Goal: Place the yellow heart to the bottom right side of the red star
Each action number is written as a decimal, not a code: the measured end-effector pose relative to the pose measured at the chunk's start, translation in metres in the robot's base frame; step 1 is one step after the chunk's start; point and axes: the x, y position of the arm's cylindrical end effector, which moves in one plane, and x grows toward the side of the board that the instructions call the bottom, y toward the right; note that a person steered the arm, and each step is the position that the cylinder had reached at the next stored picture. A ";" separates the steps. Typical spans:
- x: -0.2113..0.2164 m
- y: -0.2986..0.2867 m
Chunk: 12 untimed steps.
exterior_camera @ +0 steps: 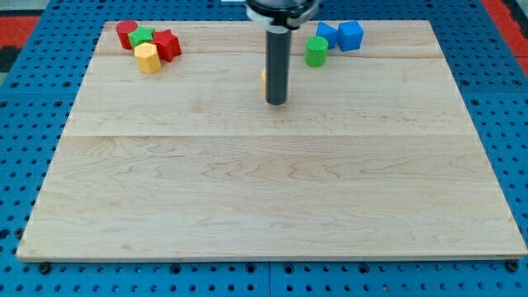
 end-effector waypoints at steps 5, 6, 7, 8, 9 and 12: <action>-0.012 -0.079; -0.016 -0.086; -0.019 -0.093; -0.021 -0.099; -0.022 -0.103; -0.011 0.003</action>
